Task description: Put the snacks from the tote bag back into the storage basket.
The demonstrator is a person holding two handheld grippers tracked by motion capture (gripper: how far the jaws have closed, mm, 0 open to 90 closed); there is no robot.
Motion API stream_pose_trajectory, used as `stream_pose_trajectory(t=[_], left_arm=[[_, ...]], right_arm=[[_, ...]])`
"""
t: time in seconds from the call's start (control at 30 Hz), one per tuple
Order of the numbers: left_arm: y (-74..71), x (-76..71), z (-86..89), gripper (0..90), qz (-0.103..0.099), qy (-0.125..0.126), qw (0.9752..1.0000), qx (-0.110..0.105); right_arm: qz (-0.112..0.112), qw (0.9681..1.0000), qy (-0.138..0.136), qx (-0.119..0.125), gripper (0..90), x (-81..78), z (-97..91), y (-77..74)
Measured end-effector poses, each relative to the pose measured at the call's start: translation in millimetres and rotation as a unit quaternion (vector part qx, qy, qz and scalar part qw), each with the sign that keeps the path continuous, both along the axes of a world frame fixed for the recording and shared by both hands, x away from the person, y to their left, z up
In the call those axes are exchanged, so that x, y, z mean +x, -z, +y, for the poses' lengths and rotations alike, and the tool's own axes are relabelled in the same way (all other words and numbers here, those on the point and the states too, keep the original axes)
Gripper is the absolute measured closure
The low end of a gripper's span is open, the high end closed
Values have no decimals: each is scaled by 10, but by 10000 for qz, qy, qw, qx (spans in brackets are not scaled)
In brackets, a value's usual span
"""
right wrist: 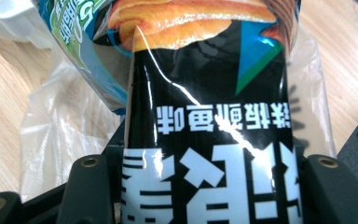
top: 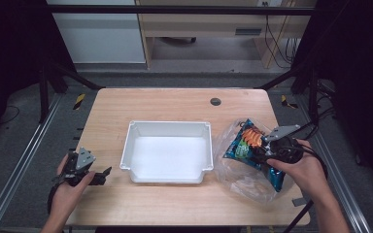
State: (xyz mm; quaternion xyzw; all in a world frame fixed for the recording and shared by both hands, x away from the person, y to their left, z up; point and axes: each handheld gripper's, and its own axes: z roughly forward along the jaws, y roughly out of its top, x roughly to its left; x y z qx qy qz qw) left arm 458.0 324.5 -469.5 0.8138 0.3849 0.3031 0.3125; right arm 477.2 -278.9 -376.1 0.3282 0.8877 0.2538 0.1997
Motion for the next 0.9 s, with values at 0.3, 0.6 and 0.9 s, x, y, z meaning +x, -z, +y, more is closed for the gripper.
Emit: stream_pose_trajectory(t=[0.3,0.6,0.9], left_arm=[[-5,-2,5,36,-2,-6,10000,1],[-6,-1,8,36,-12,-8,10000,-13],[-7,-1,10,36,-10,-9,10000,-23]], right_arm=[[-248,9996,-121,79,426,-25,131,-220],[-386,9980,-497,41,428,89,459,-415],[-408,9958,-820,-53,428,176,767,-482]])
